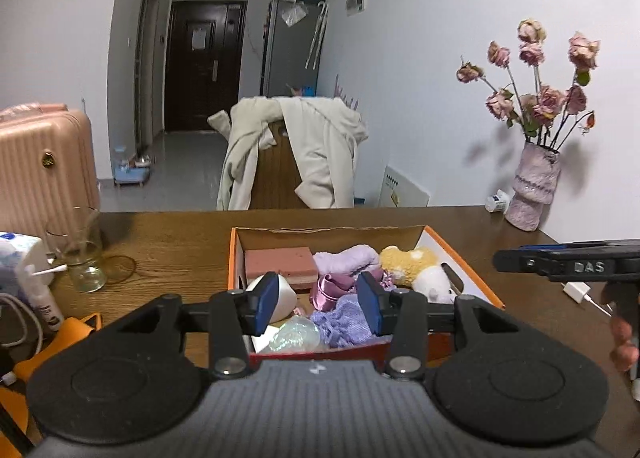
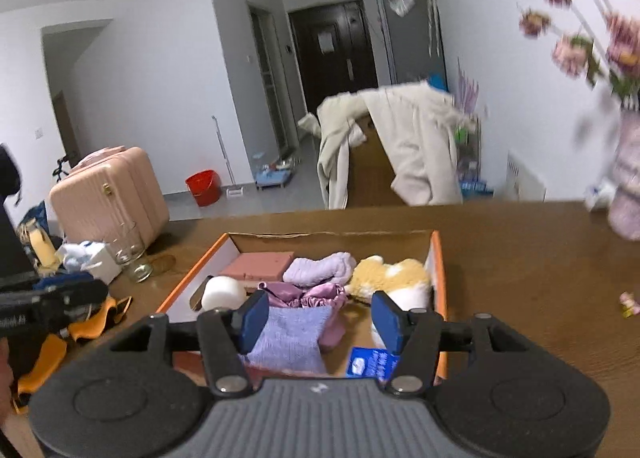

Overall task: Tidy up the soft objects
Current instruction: 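Move both open grippers toward the light-blue fuzzy plush, then grasp the light-blue plush with both grippers and lift it, then carry the blue plush into the box beside the yellow plush and release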

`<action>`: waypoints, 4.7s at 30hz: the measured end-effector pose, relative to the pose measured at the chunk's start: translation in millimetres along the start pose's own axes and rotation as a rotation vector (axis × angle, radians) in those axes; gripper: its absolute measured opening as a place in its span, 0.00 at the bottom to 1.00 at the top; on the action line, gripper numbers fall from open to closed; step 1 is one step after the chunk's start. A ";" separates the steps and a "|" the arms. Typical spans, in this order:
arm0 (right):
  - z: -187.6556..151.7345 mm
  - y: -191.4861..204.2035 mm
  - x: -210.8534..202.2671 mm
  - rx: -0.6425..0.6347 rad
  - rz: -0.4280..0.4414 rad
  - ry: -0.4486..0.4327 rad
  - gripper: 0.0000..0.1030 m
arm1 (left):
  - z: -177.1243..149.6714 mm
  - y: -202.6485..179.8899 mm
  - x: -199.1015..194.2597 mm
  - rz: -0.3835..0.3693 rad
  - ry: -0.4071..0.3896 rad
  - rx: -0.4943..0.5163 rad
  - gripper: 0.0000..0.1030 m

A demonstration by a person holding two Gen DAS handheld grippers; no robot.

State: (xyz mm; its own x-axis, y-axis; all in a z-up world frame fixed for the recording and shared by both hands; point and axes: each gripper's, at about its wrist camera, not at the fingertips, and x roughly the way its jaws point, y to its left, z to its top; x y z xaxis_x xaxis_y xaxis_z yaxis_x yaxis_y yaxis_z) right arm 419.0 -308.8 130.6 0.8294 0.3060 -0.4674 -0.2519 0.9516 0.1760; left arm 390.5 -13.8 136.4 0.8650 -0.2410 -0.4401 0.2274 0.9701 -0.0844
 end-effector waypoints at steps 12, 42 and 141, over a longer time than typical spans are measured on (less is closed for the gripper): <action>-89.0 11.4 -94.5 -0.050 0.018 -0.088 0.62 | -76.2 -35.5 -70.4 -0.014 -0.028 -0.061 0.45; -141.6 -98.5 -7.5 0.192 -0.010 0.017 0.61 | -122.7 -139.2 81.6 -0.249 0.241 -0.043 0.46; -3.9 -58.4 174.7 0.136 0.038 0.185 0.35 | -30.8 -39.5 226.4 -0.224 0.283 -0.196 0.26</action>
State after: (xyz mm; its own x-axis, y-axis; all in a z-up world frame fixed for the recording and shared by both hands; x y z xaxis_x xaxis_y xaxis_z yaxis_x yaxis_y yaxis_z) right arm 576.7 -310.8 35.2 0.7116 0.3537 -0.6071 -0.2015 0.9305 0.3060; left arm 563.5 -105.9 12.7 0.6406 -0.4564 -0.6175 0.2827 0.8879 -0.3629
